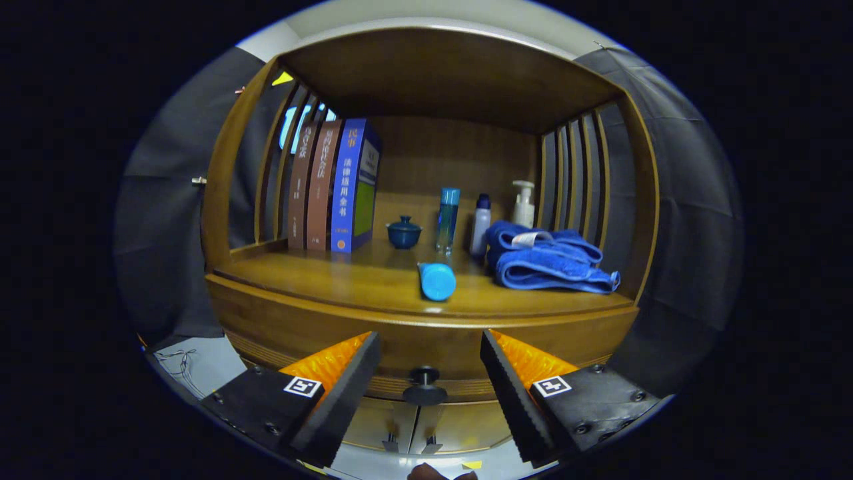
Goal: Pull open the drawer, take out the items inside it, and place them on the countertop above the cabinet.
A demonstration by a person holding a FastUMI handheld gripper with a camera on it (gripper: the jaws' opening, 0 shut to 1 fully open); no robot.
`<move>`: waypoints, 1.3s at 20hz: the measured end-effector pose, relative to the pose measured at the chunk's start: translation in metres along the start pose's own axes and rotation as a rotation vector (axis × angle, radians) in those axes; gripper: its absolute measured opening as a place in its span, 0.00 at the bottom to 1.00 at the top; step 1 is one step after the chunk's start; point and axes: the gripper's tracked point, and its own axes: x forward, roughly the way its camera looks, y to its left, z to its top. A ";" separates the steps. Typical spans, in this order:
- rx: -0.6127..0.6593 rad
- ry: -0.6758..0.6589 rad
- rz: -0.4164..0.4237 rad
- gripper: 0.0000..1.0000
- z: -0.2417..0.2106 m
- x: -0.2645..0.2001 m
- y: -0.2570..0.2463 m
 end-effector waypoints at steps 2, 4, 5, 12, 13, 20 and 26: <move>0.002 -0.033 0.005 0.99 0.032 -0.013 0.000; 0.020 -0.060 0.029 0.99 0.064 -0.028 0.004; 0.029 -0.071 0.039 0.99 0.081 -0.036 0.005; 0.056 -0.108 0.107 0.99 0.168 -0.095 0.011; 0.063 -0.112 0.106 0.99 0.180 -0.106 0.010; 0.098 -0.205 0.064 0.99 0.253 -0.187 -0.003; 0.097 -0.241 0.016 0.99 0.283 -0.259 -0.011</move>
